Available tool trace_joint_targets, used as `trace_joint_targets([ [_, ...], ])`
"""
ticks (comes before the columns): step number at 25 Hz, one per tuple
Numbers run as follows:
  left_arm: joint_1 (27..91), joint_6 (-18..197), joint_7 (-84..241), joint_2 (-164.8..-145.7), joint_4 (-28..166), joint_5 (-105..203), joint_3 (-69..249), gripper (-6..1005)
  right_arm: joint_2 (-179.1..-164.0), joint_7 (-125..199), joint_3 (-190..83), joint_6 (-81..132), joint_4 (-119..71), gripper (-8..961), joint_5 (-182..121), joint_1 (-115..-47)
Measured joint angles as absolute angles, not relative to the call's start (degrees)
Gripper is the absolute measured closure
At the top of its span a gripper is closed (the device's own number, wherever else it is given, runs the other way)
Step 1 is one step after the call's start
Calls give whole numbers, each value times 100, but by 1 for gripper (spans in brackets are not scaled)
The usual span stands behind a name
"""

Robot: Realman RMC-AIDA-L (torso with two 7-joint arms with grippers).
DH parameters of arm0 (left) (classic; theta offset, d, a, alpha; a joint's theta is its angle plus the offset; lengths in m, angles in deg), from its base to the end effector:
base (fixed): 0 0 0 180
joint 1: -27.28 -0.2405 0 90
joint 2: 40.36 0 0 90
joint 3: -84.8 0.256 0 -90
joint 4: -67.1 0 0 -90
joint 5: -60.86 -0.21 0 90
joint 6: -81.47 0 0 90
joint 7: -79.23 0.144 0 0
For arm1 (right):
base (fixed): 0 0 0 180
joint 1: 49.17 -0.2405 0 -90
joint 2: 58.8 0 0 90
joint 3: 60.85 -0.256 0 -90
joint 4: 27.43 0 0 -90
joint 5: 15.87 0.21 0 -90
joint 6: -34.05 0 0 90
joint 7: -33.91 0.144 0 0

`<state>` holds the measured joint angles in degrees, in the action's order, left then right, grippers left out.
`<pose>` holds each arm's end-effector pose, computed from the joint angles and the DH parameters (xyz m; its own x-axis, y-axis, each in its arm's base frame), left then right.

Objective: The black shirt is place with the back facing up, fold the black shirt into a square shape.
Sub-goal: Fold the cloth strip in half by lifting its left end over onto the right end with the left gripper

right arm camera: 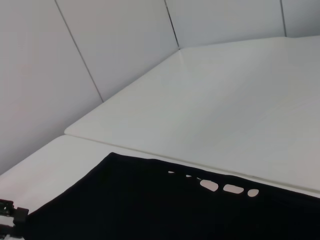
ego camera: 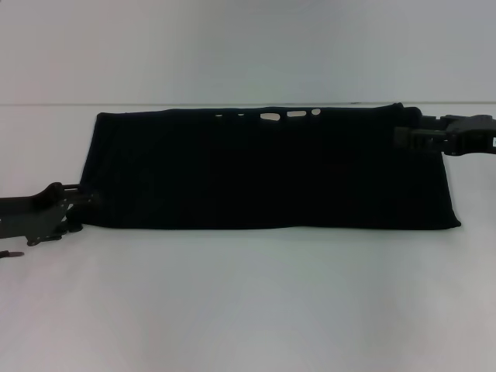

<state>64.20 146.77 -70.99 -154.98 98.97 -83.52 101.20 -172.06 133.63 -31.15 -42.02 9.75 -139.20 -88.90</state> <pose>-0.3504 0.3732 0.0410 -0.2703 0.7563 0.5958 0.9545 0.2913 0.0633 0.2644 0.4075 0.0601 0.6680 -0.5161 -0.5361 -0.7184 -0.6353 -0.2835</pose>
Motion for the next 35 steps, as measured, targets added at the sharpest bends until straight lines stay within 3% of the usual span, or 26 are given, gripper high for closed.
trace_joint_targets([
  [10,6354,15370,-7372,-15468,10047,-8295,9963,102,-17165,13366,-3115,-4278,975,174,-13745,-8822],
  [18,6349,16060,-7327,-15419,10065,-7953,9725,103,-17157,13367,-3114,-4303,975,174,-13737,-8808],
  [35,6252,15235,-8232,-15465,9988,-7994,9747,108,-17165,13366,-3114,-4270,984,174,-13733,-8790],
])
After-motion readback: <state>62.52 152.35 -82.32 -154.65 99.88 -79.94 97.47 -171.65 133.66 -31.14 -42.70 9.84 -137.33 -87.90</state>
